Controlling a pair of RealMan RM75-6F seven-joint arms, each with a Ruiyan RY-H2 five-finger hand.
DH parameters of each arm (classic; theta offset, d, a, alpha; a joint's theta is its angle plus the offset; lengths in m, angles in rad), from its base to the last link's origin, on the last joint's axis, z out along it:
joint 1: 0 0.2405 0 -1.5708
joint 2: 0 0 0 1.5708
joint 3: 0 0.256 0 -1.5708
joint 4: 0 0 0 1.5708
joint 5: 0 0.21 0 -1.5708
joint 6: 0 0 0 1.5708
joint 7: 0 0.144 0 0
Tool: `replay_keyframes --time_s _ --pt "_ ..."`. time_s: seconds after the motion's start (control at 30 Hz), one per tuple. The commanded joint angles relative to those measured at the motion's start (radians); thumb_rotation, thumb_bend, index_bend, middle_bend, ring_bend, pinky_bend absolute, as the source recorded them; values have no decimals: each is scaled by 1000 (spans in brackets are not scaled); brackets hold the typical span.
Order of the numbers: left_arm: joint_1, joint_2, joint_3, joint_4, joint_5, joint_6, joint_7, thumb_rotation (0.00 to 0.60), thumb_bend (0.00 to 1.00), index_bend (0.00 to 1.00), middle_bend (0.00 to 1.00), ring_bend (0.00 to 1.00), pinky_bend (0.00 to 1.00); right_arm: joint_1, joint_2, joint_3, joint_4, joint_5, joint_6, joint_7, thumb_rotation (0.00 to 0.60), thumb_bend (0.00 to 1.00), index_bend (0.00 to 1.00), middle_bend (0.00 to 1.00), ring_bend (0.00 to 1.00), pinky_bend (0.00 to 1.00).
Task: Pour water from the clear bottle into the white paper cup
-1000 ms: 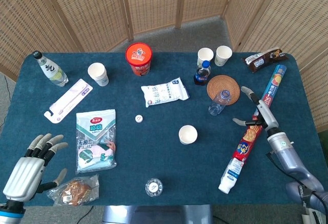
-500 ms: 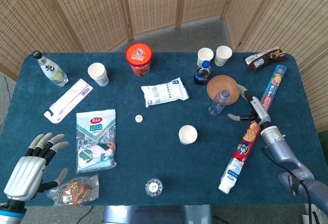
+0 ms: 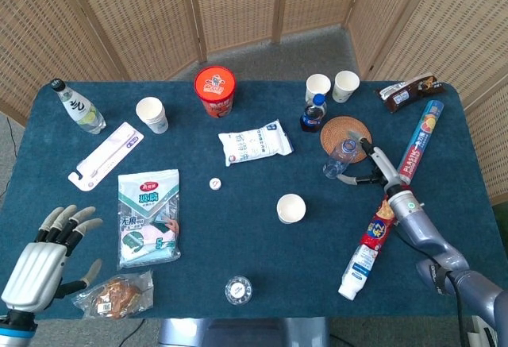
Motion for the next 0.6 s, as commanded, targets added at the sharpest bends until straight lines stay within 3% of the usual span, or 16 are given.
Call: replay_keyframes --time_s 0.03,0.47,0.53,0.6 --pt "6 5 2 4 3 8 -8 526 416 205 162 75 0 16 -13 2 9 2 -7 10 600 192 0 0 0 0" --pt "30 16 15 22 23 36 -33 527 416 204 161 75 0 72 -78 -5 84 21 -73 63 600 193 0 1 0 0" --pt "34 18 17 24 22 40 -35 528 416 204 161 75 0 77 -94 -4 108 28 -85 76 600 194 8 29 0 0" --pt "37 20 18 26 21 43 -37 527 416 205 161 75 0 80 -107 -5 130 32 -95 90 600 197 89 114 23 19"
